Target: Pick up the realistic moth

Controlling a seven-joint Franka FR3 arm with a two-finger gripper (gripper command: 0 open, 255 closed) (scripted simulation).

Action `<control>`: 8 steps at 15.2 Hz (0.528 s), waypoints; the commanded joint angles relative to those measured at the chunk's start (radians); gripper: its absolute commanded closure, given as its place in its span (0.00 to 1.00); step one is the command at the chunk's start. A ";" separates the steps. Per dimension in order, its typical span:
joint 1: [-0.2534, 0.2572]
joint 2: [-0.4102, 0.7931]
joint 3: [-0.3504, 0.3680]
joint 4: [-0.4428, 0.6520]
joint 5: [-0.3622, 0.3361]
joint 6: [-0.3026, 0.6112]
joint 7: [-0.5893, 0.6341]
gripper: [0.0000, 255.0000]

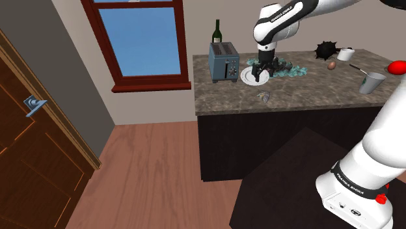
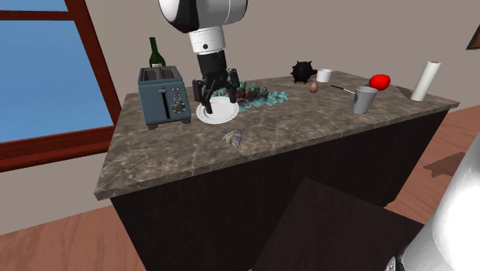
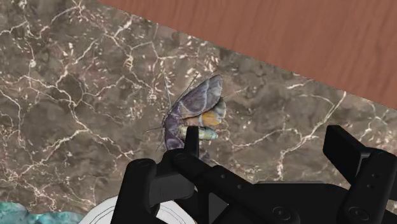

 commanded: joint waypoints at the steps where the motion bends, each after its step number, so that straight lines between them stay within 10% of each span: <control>1: -0.010 0.088 -0.006 0.070 0.005 0.004 -0.001 0.00; 8: -0.064 0.364 -0.027 0.324 0.024 -0.021 -0.016 0.00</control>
